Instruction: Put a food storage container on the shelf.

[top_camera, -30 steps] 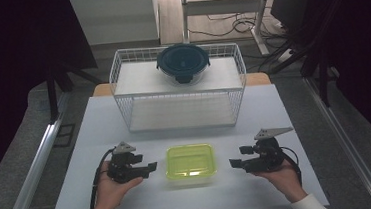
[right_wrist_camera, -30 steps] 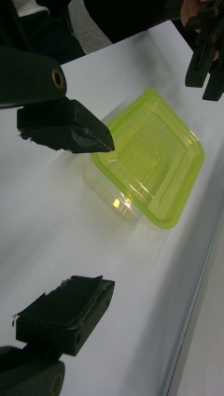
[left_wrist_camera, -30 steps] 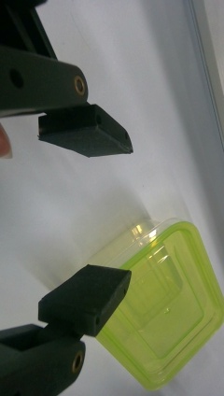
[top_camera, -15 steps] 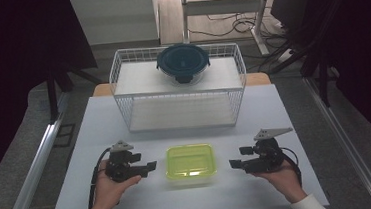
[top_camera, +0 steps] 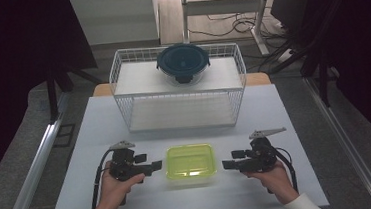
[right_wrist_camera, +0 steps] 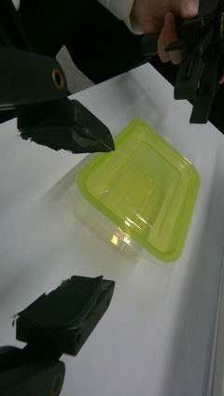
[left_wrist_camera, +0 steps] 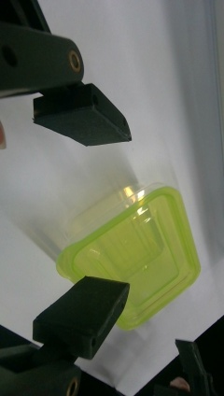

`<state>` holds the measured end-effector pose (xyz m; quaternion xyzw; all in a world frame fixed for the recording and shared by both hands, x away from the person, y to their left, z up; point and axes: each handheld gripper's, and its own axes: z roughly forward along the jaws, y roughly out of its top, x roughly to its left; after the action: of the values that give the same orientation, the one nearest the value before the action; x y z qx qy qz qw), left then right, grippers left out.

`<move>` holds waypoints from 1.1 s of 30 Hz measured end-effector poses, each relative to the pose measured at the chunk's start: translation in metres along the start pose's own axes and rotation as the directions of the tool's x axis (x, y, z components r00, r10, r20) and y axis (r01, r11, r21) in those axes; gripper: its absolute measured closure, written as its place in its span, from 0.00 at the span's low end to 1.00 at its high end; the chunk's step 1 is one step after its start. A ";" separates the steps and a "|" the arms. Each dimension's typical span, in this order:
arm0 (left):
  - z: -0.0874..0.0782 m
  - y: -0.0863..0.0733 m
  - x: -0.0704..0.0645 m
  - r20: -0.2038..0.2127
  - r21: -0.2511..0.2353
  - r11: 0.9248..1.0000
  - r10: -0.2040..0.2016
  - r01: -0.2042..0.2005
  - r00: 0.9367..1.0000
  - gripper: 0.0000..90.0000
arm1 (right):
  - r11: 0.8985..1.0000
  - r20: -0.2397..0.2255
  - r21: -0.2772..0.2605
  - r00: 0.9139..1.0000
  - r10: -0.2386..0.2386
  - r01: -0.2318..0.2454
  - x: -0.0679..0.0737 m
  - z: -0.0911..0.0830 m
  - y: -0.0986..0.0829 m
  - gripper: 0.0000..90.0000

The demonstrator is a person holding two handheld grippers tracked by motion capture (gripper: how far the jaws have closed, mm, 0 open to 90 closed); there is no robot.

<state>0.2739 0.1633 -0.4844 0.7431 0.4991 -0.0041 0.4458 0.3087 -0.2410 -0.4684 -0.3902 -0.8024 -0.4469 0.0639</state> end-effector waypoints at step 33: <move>0.043 0.003 0.011 0.170 0.095 0.990 -0.116 0.101 0.979 0.37 | 0.987 -0.048 0.031 0.986 0.161 -0.159 -0.010 0.045 0.003 0.43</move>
<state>0.3004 0.1425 -0.5128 0.7298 0.4973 -0.1150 0.4548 0.3288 -0.2117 -0.4978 -0.4411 -0.7727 -0.4391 0.1252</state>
